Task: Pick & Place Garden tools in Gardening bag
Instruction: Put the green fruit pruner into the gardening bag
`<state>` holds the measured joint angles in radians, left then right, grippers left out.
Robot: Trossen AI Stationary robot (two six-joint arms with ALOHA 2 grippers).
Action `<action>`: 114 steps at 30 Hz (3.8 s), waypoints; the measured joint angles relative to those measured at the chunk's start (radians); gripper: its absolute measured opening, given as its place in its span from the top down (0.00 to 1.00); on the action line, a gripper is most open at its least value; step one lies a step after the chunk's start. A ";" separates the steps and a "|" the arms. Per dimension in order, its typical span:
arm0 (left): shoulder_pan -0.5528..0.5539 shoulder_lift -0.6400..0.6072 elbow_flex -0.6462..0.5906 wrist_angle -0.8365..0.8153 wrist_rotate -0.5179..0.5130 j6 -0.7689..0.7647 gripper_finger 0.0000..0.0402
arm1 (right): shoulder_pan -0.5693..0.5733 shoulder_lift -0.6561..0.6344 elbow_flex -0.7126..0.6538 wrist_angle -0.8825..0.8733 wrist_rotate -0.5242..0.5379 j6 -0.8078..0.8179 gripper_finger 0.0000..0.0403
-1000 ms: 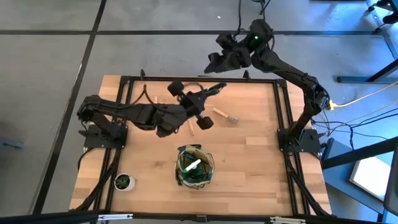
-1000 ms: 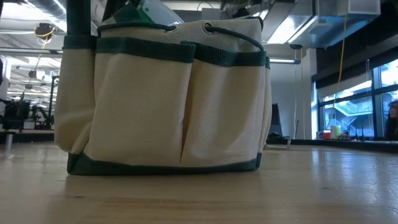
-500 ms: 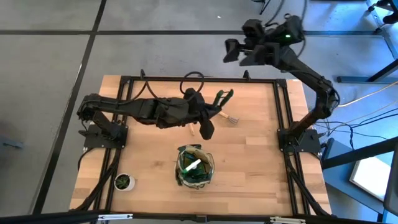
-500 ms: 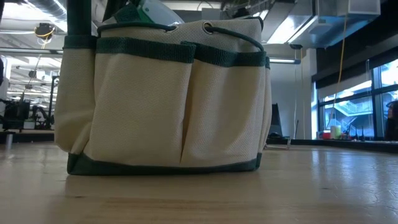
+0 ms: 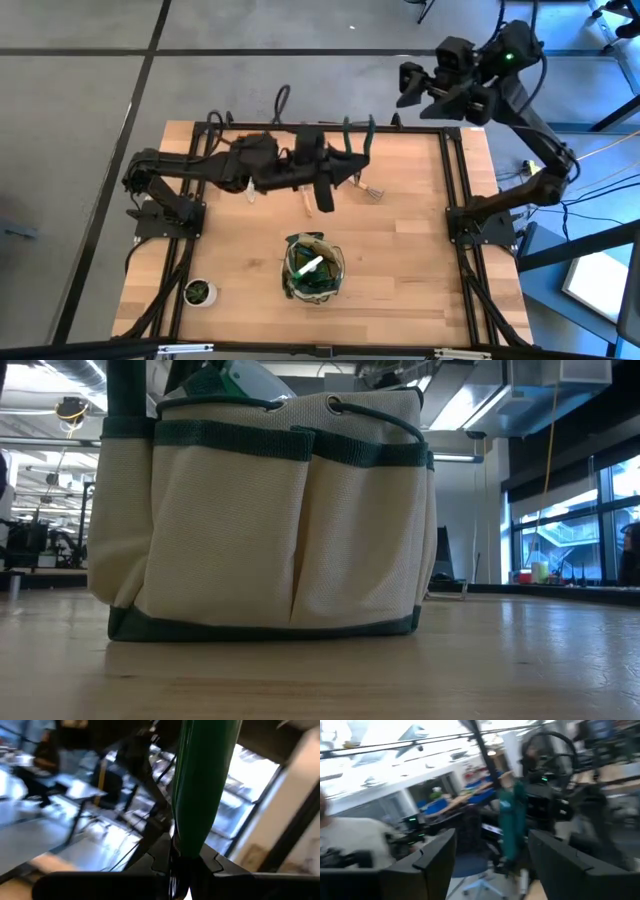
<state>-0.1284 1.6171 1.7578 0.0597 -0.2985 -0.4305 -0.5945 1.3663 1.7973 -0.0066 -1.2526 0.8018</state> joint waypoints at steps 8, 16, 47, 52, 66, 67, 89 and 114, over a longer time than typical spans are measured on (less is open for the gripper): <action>0.090 0.069 -0.001 0.184 0.255 -0.134 0.93 | 0.068 -0.059 0.000 -0.465 0.264 -0.379 0.41; 0.121 0.078 -0.001 0.175 0.242 -0.158 0.93 | 0.163 -0.116 0.000 -0.528 0.451 -0.457 0.41; 0.145 0.089 -0.001 0.139 0.256 -0.161 0.93 | 0.481 -0.054 0.000 -0.517 1.000 -0.521 0.41; 0.144 0.089 -0.001 0.117 0.257 -0.156 0.93 | 0.480 -0.045 0.000 -0.431 0.999 -0.496 0.41; 0.144 0.089 -0.001 0.106 0.267 -0.158 0.93 | 0.480 -0.010 0.000 -0.421 0.998 -0.422 0.53; 0.144 0.089 -0.001 0.101 0.269 -0.159 0.93 | 0.480 -0.009 0.000 -0.424 0.998 -0.414 0.57; 0.100 -0.016 0.000 -0.309 0.062 -0.172 0.82 | 0.632 -0.134 0.000 -0.641 1.472 -0.398 0.84; -0.112 -0.171 -0.001 -0.827 -0.446 -0.249 0.81 | 1.233 0.152 -0.062 -0.987 2.310 0.389 0.84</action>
<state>-0.2401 1.4460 1.7573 -0.7670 -0.7446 -0.6793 0.6383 1.5183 1.7352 -0.9938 1.0578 1.1911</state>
